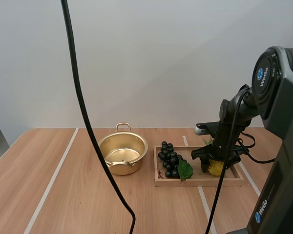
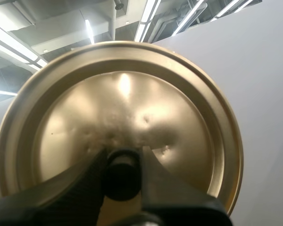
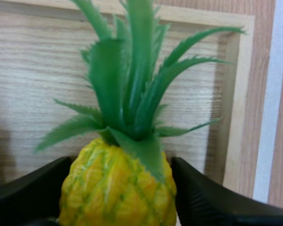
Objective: Open the pot, put the pineapple inside, and close it
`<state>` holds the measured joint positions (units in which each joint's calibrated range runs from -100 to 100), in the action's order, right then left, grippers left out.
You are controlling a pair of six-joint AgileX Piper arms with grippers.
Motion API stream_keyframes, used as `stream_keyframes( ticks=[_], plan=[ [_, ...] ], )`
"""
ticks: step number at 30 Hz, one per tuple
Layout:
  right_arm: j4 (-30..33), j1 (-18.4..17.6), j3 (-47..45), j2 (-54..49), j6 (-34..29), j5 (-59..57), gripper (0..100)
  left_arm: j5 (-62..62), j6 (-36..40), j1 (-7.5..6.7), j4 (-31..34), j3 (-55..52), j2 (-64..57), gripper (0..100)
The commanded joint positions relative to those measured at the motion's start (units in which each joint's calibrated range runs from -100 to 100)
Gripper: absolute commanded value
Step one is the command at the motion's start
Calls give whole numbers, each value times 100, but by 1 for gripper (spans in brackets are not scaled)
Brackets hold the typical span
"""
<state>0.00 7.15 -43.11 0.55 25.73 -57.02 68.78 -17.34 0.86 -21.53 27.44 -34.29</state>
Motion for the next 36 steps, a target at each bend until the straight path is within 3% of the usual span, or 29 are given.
stream_keyframes(
  ticks=[1, 3, 6, 12, 15, 25, 33, 36],
  plan=[
    [78, 26, -80, 200, 30, 233, 76, -51, 1, 8, -114, 37, 0, 0],
    [78, 26, -80, 215, 30, 233, 50, -12, 1, 8, -114, 37, 0, 0],
    [109, 26, -80, 215, 30, 157, 0, 6, -35, 8, -114, 37, 0, 0],
    [243, 26, -39, 215, 37, 118, 0, 6, -35, 8, -114, 37, 0, 0],
    [206, 26, 341, 135, 37, -547, 0, 6, -35, 8, -114, 37, 0, 0],
    [-305, 19, 2698, -1085, 169, -2332, 0, 6, -35, 8, -103, 37, 0, 0],
    [-1359, 11, 4716, -1580, 485, -3638, 0, 6, -35, 8, -103, 37, 0, 0],
    [-1444, -166, 5280, -1567, 485, -4117, 0, 6, -35, 8, -103, 37, 0, 0]
  ],
)
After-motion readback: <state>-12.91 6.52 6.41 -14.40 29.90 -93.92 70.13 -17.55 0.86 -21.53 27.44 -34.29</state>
